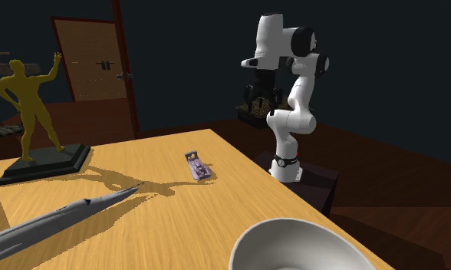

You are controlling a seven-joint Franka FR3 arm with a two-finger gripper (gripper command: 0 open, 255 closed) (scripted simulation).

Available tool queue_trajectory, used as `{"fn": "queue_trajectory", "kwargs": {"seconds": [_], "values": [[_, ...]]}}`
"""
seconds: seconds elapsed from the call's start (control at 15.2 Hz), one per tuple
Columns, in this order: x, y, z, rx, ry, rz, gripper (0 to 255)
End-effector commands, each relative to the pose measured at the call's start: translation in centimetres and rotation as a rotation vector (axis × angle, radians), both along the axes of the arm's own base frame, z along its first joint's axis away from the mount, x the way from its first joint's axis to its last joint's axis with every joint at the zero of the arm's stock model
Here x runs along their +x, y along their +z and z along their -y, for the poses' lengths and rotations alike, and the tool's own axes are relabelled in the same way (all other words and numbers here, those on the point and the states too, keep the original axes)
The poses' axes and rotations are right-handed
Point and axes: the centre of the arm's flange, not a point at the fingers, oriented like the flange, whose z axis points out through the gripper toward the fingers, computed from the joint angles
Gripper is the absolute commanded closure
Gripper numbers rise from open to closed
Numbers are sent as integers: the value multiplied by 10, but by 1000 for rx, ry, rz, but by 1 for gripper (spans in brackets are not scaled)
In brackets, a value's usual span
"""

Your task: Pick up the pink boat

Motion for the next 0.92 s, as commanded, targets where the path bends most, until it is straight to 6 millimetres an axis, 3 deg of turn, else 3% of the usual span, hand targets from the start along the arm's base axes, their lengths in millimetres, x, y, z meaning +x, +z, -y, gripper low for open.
{"fn": "queue_trajectory", "kwargs": {"seconds": [0.0,0.46,0.86], "values": [[0,0,0,0,0,0,0],[80,-22,42,-46,289,-20,0],[155,-40,59,-86,537,-37,0]]}}
